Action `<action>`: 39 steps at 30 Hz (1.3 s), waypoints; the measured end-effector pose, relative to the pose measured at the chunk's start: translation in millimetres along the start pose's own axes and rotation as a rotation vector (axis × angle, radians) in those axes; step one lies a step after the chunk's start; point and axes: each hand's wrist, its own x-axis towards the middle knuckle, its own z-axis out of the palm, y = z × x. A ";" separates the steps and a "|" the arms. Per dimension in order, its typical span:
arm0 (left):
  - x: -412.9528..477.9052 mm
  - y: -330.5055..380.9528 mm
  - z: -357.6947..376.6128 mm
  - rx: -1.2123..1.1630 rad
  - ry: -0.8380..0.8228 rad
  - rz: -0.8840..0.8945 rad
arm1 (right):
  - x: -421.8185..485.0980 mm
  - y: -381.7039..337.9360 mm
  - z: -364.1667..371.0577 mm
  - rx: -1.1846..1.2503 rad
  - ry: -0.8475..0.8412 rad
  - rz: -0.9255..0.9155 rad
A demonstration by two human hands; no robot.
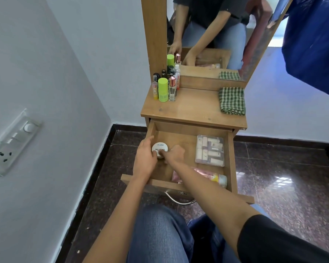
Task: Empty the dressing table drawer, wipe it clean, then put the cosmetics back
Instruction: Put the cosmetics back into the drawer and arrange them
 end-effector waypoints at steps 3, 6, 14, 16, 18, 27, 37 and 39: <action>0.3 0.1 -0.3 -0.009 0.002 -0.004 | 4.7 1.5 5.9 -0.075 0.004 -0.045; 0.0 0.8 -1.1 -0.020 0.009 -0.018 | 5.6 3.0 7.0 -0.094 -0.013 -0.069; 1.4 -0.2 -1.9 -0.132 0.043 -0.046 | -4.6 -8.2 -41.5 -0.071 0.092 -0.363; 6.1 2.2 -2.6 -0.253 0.094 -0.079 | -1.4 -28.3 -64.4 -0.017 0.138 -0.471; 17.2 11.2 -5.0 -0.364 0.147 -0.135 | 5.3 -54.1 -86.0 0.030 0.163 -0.570; 128.0 50.9 -22.2 -0.348 0.231 -0.056 | 60.7 -128.9 -110.8 0.063 0.250 -0.694; 180.7 44.9 -11.9 -0.296 0.170 -0.078 | 92.9 -131.6 -80.8 0.070 0.272 -0.723; 183.6 45.9 -9.5 -0.296 0.154 -0.059 | 95.2 -131.8 -79.0 0.086 0.284 -0.723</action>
